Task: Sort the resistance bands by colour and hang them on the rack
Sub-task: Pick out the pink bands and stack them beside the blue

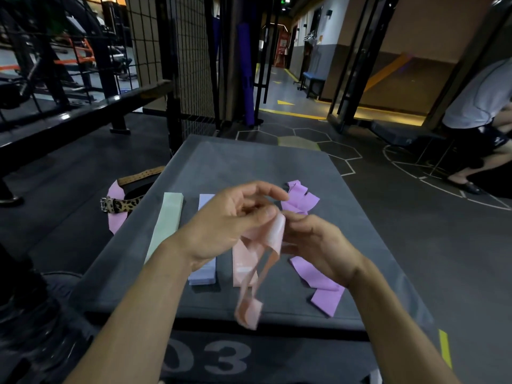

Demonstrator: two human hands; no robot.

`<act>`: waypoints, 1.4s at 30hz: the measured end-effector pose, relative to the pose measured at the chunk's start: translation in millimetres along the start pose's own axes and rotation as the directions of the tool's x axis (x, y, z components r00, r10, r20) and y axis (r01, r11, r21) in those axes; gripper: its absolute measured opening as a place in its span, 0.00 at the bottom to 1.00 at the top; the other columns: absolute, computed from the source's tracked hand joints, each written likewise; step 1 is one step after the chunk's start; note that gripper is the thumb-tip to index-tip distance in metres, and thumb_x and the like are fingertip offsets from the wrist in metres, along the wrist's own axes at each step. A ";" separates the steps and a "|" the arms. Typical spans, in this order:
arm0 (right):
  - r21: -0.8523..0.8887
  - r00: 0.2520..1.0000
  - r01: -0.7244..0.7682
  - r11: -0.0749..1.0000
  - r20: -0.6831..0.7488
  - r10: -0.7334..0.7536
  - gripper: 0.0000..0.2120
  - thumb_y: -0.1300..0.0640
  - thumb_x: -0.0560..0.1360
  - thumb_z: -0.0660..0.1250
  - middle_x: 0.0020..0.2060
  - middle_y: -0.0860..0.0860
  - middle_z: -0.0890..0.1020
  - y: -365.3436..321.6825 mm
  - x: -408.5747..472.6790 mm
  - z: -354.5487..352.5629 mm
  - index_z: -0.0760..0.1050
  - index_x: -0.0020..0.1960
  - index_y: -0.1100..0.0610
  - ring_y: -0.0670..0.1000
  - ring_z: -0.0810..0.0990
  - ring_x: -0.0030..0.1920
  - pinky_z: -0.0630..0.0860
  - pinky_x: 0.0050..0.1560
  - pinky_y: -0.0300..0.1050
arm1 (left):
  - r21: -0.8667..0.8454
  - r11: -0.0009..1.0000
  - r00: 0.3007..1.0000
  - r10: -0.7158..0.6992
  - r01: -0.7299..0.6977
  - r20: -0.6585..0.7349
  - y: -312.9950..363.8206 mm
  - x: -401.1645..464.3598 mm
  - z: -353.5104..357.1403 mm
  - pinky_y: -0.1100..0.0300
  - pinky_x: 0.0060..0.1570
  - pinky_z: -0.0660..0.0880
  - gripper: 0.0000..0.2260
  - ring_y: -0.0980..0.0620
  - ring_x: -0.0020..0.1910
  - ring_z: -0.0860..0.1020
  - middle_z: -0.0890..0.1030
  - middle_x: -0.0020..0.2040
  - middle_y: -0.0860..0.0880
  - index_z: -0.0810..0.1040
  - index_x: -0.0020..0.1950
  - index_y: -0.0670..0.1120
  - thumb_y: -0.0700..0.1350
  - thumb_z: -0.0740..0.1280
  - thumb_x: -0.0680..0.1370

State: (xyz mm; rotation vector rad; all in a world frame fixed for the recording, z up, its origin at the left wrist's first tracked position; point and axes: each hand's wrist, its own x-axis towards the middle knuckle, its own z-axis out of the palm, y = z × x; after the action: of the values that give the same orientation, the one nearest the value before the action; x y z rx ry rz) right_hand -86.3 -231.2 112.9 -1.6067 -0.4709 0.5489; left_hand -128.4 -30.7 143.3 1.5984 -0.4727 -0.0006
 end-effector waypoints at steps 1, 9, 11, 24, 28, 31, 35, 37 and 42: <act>0.079 0.999 0.028 0.996 0.028 -0.030 0.25 0.54 0.77 0.56 0.65 0.60 0.80 -3.5 -0.2 3.4 0.72 0.70 0.64 0.57 0.79 0.62 0.74 0.62 0.52 | 0.009 1.000 1.000 0.008 -0.008 0.009 0.4 -0.1 0.9 0.69 0.47 0.73 0.10 0.59 0.44 0.78 0.82 0.44 0.54 0.79 0.61 0.45 0.39 0.66 0.81; 0.087 0.990 -0.005 0.996 0.144 -0.008 0.19 0.59 0.72 0.69 0.52 0.56 0.81 2.2 3.2 14.4 0.77 0.60 0.68 0.52 0.80 0.49 0.77 0.55 0.43 | -0.421 0.904 0.952 -0.055 -0.081 -0.301 9.6 0.9 -8.7 0.65 0.33 0.71 0.12 0.57 0.34 0.75 0.79 0.41 0.50 0.80 0.58 0.47 0.36 0.59 0.82; 0.035 0.980 -0.059 0.998 0.194 0.051 0.12 0.61 0.72 0.70 0.46 0.53 0.82 5.6 0.1 13.4 0.81 0.54 0.62 0.50 0.80 0.45 0.76 0.50 0.41 | -0.475 0.870 0.897 -0.100 -0.131 -0.430 9.3 1.4 -18.5 0.59 0.36 0.71 0.14 0.56 0.33 0.74 0.78 0.37 0.51 0.81 0.54 0.48 0.35 0.58 0.81; 0.046 0.964 -0.153 0.987 -0.212 0.159 0.16 0.59 0.72 0.77 0.37 0.57 0.76 26.8 -10.8 -51.1 0.80 0.56 0.65 0.54 0.76 0.35 0.64 0.37 0.47 | -0.125 0.990 0.655 -0.137 0.066 -0.743 -18.2 -14.9 -73.5 0.61 0.29 0.73 0.14 0.49 0.41 0.74 0.76 0.42 0.47 0.79 0.42 0.49 0.32 0.58 0.77; 0.196 0.880 0.014 0.981 -0.467 0.080 0.10 0.69 0.77 0.69 0.45 0.58 0.83 26.9 -3.2 -54.3 0.79 0.57 0.65 0.51 0.80 0.37 0.82 0.42 0.43 | 0.054 0.950 0.751 -0.209 0.309 -0.626 -36.8 -20.6 -78.9 0.56 0.38 0.78 0.12 0.47 0.44 0.77 0.80 0.45 0.43 0.79 0.48 0.48 0.33 0.61 0.79; 0.216 0.798 0.088 0.973 -0.600 0.061 0.11 0.71 0.77 0.67 0.44 0.57 0.85 28.0 0.3 -57.7 0.78 0.58 0.65 0.52 0.84 0.42 0.85 0.46 0.46 | 0.123 0.933 0.798 -0.214 0.337 -0.563 -42.0 -24.5 -81.5 0.53 0.41 0.78 0.11 0.48 0.43 0.78 0.81 0.46 0.45 0.80 0.50 0.49 0.34 0.64 0.80; 0.175 0.706 0.117 0.978 -0.707 0.042 0.10 0.69 0.77 0.65 0.42 0.55 0.86 25.7 0.5 -58.6 0.81 0.56 0.61 0.51 0.84 0.41 0.83 0.44 0.44 | 0.184 0.925 0.828 -0.193 0.332 -0.526 -41.6 -28.3 -82.2 0.56 0.40 0.79 0.10 0.51 0.42 0.80 0.81 0.48 0.45 0.82 0.50 0.49 0.34 0.68 0.79; 0.182 0.679 0.151 0.972 -0.733 0.031 0.10 0.68 0.78 0.64 0.44 0.54 0.87 22.7 -0.2 -59.4 0.82 0.54 0.58 0.51 0.85 0.42 0.81 0.46 0.44 | 0.210 0.920 0.843 -0.190 0.332 -0.503 -39.9 -30.3 -82.4 0.58 0.39 0.80 0.11 0.52 0.40 0.80 0.81 0.48 0.44 0.82 0.50 0.48 0.32 0.70 0.77; 0.253 0.667 0.289 0.923 -0.745 -0.004 0.08 0.63 0.81 0.65 0.50 0.56 0.86 15.9 1.4 -59.5 0.81 0.57 0.59 0.52 0.85 0.48 0.81 0.53 0.49 | 0.285 0.867 0.881 -0.294 0.410 -0.371 -45.8 -33.1 -78.2 0.63 0.35 0.79 0.13 0.49 0.39 0.81 0.81 0.48 0.40 0.82 0.52 0.43 0.27 0.71 0.74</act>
State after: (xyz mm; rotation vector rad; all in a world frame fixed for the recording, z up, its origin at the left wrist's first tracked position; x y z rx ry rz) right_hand -49.6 -279.5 101.4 -1.2798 0.1182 -0.1749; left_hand -122.8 54.1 97.7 1.9831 0.0914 0.0640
